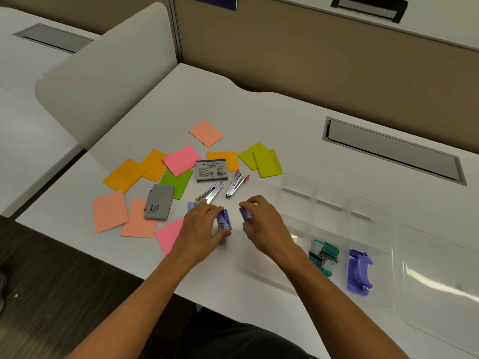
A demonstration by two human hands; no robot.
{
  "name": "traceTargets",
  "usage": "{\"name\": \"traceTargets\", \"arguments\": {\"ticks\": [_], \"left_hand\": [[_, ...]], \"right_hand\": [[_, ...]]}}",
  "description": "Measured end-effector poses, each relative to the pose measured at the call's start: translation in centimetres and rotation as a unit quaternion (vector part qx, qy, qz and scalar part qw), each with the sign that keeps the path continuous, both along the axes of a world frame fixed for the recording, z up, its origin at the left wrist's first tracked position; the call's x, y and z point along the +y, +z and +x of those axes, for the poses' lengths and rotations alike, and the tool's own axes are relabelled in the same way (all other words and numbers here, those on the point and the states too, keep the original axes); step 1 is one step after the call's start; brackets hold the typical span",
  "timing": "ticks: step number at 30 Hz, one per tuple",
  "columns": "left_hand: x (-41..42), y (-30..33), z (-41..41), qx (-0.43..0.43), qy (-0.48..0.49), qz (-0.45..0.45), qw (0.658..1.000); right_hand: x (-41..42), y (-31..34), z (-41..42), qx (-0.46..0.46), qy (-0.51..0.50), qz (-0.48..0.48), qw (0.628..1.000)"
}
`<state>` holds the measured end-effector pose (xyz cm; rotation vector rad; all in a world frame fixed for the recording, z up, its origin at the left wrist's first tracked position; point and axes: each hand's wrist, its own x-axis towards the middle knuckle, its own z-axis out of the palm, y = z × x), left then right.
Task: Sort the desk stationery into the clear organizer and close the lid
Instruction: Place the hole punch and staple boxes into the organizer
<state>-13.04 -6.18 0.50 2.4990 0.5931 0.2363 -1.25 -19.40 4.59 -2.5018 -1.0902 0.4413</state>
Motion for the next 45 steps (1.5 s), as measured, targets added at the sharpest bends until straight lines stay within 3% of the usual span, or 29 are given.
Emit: {"name": "traceTargets", "arguments": {"ticks": [5, 13, 25, 34, 38, 45], "left_hand": [[-2.4, 1.5, 1.7, -0.02, -0.041, -0.056, 0.997], [-6.8, 1.1, 4.1, -0.021, -0.137, -0.026, 0.99], [-9.8, -0.4, 5.8, 0.054, -0.207, 0.073, 0.974], [-9.6, -0.5, 6.4, 0.084, -0.216, 0.071, 0.97], [-9.4, -1.0, 6.4, 0.061, -0.209, 0.064, 0.974], [-8.6, -1.3, 4.8, -0.029, -0.185, -0.016, 0.982]], "right_hand": [[-3.9, 1.3, 0.9, 0.036, -0.054, 0.017, 0.998], [-9.5, 0.5, 1.4, 0.046, -0.136, 0.013, 0.99], [-10.2, -1.2, 1.1, 0.022, -0.147, -0.066, 0.987], [-8.8, -1.8, 1.4, -0.004, -0.14, -0.128, 0.982], [-8.4, -2.0, 1.7, 0.025, -0.135, -0.147, 0.98], [-8.5, -1.8, 1.4, 0.004, -0.152, -0.081, 0.985]]}}
